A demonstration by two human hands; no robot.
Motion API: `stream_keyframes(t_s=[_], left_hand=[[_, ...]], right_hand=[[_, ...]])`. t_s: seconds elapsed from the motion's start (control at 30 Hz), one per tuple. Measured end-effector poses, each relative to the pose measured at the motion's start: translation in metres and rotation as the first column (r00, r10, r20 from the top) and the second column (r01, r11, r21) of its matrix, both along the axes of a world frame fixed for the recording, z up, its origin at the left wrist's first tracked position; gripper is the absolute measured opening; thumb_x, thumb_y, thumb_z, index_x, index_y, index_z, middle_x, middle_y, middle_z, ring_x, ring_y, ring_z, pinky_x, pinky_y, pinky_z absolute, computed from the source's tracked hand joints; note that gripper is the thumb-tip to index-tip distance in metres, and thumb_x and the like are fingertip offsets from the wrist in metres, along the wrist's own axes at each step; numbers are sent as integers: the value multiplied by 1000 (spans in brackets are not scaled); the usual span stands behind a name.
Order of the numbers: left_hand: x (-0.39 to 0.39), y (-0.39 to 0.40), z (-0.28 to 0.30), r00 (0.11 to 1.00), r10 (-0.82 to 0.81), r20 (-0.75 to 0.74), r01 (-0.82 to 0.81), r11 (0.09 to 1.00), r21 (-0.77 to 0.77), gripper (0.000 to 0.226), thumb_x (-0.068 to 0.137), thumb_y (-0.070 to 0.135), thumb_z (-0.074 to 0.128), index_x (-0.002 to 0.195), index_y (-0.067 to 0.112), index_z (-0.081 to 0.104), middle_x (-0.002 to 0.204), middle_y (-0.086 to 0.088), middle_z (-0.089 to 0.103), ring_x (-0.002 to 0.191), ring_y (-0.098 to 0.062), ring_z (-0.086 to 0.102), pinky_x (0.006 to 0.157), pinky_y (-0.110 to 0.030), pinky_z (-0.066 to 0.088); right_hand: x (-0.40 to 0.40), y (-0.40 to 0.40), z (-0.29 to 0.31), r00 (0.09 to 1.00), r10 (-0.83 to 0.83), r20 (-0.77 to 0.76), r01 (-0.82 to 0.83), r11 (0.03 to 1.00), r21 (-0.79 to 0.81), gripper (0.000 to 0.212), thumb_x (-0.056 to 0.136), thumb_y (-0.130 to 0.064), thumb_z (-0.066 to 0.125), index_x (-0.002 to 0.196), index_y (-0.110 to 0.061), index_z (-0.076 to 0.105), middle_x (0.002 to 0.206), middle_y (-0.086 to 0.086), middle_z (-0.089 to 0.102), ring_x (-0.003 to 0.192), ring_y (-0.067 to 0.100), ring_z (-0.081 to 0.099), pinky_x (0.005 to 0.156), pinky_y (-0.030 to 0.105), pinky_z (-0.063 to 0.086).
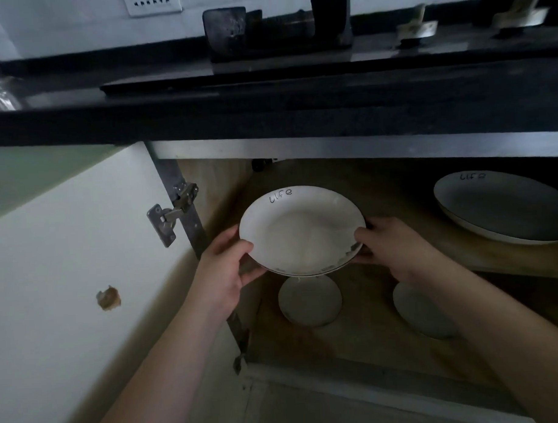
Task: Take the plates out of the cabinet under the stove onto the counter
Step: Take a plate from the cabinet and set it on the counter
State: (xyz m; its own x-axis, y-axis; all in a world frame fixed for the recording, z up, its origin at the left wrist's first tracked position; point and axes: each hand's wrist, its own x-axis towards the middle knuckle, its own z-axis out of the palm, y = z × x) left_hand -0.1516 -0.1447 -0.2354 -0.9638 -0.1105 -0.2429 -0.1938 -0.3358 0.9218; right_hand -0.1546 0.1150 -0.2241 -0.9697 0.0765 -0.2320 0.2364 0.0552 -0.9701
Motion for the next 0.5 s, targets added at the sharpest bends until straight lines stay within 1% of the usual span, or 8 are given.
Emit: stream_keyframes(t_s=[0.07,0.17,0.23,0.27,0.33,0.37,0.43,0.5], left_hand=[[4,-2,0,999,-17,47,19,999,-29,45,88,2,63,128,22,61,126,-6,63,111,-29,64,69,-41,62],[8,-3,1,991,-6,133,13,999,-51,44,86,-1,63,124,23,64,124,-7,63,106,-31,66,67,-39,61],[17,-3,3,985,6,173,5,998,-62,42,85,-5,62,114,26,66,116,-6,65,94,-26,71,62,-35,60],[23,-4,4,982,-1,189,13,998,-64,42,85,-6,62,111,27,66,112,-5,66,88,-21,73,60,-33,60],[37,-7,9,973,-47,224,64,995,-70,46,84,-8,61,118,24,63,109,-5,68,85,-16,73,62,-33,60],[44,-9,13,968,-69,240,88,994,-70,49,84,-8,60,124,21,61,111,-6,69,87,-16,73,64,-33,60],[60,-15,22,956,-76,284,101,992,-72,53,84,-9,59,129,17,58,113,-6,69,89,-18,73,65,-36,59],[79,-21,34,940,-74,333,106,991,-80,52,83,-8,60,126,22,62,110,-4,72,90,-20,73,67,-38,60]], right_hand=[[4,0,-2,999,3,54,-5,999,40,17,92,-3,56,102,-16,61,97,2,69,75,16,73,56,23,58],[16,-1,-1,993,12,119,-31,987,157,27,91,-4,57,116,-14,55,107,4,66,90,20,68,63,26,60],[29,-4,4,988,22,156,-67,954,291,31,90,-5,58,119,-15,50,109,6,63,90,19,65,59,22,59],[36,-6,8,983,25,180,-88,932,351,33,90,-5,58,120,-14,49,108,6,63,90,19,65,59,24,60],[52,-10,18,973,15,229,-117,891,439,32,88,-5,58,118,-13,50,107,9,63,87,21,66,65,31,62],[60,-13,24,969,15,246,-129,882,453,29,88,-4,59,114,-13,50,106,12,64,83,19,66,63,30,61],[77,-16,38,957,34,287,-159,891,426,31,86,1,59,110,-15,50,109,14,66,77,12,64,55,22,58],[95,-18,53,941,45,336,-197,879,434,38,83,0,63,115,-17,50,108,11,67,78,14,65,61,28,61]])
